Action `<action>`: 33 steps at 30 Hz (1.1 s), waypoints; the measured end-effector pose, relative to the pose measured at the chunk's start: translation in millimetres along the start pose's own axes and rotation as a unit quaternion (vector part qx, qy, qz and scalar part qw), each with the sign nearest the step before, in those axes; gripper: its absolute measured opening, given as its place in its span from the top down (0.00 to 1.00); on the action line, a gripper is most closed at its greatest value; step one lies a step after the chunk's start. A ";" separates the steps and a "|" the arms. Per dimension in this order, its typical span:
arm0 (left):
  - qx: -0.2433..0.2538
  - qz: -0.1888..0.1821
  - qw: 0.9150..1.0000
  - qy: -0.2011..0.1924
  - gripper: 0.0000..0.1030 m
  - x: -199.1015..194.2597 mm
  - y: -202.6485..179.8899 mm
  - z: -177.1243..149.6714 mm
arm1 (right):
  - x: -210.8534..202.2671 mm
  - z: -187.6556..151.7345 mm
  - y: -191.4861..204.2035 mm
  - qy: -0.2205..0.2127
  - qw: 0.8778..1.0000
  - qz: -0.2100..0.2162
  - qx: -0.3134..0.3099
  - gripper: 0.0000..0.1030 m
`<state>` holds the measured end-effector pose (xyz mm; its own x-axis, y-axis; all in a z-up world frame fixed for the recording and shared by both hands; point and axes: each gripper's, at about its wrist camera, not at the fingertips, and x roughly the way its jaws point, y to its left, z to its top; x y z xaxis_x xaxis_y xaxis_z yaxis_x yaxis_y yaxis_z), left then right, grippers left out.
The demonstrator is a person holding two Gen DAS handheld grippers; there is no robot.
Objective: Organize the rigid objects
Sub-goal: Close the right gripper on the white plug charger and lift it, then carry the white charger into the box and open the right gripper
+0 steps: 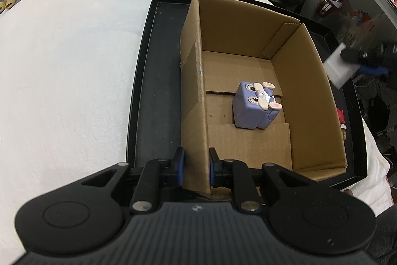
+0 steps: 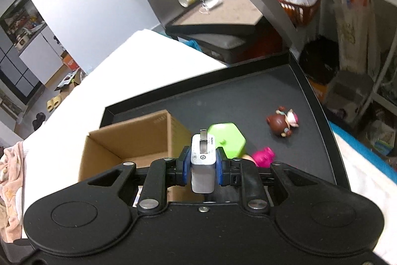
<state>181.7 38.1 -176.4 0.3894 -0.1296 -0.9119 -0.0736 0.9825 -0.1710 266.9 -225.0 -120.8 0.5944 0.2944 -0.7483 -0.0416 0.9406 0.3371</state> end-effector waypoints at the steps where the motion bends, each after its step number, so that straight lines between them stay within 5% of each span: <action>1: 0.000 -0.001 1.000 0.001 0.83 0.5 -0.2 0.1 | -2.4 2.1 4.6 -0.007 1.000 0.002 -0.006 0.80; 15: 0.009 -0.014 1.000 0.000 0.82 1.4 4.3 -0.1 | -7.8 5.7 43.7 -0.062 0.997 0.036 -0.035 0.80; 33: 0.013 -0.028 1.000 -0.002 0.82 -0.4 9.7 0.9 | 41.6 -15.1 92.6 0.000 0.994 0.032 -0.101 0.80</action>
<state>181.7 47.7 -177.4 0.3957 -0.1837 -0.8998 -0.0276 0.9770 -0.2116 275.7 -123.1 -129.3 0.5850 0.3556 -0.7289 -0.2410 0.9344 0.2625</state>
